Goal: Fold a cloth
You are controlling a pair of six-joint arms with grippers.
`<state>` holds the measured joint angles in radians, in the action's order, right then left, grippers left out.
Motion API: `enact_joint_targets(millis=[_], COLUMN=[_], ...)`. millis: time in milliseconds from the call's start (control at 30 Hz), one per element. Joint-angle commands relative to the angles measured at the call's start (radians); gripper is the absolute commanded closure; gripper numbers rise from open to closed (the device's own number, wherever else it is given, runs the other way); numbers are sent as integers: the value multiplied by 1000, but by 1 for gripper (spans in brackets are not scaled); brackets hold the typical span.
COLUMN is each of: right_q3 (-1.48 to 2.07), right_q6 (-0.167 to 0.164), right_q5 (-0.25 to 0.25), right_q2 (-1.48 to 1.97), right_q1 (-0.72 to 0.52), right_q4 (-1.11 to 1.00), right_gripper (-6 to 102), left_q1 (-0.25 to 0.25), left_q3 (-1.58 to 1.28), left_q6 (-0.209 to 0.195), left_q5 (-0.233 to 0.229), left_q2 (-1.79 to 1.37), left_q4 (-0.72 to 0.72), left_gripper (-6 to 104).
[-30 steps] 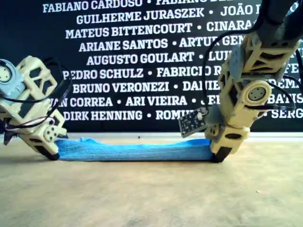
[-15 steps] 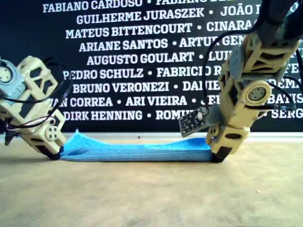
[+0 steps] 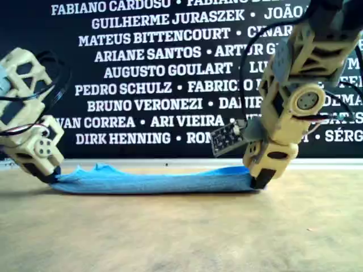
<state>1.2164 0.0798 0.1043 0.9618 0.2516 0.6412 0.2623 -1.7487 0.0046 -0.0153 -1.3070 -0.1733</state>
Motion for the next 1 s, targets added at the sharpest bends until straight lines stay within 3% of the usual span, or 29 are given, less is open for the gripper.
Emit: enact_joint_targets(millis=[0, 967], right_q3=[38, 551], right_q6=[6, 5], right_q5=[3, 3], right_q2=[155, 586], right_q1=[-9, -6], right_q4=[29, 29], right_gripper=[98, 98], left_q1=[-2, 2], left_q3=[-8, -569], left_q6=[2, 2], left_q5=[3, 6], left_q2=[-114, -578], left_q4=[-2, -2], left_gripper=[96, 96])
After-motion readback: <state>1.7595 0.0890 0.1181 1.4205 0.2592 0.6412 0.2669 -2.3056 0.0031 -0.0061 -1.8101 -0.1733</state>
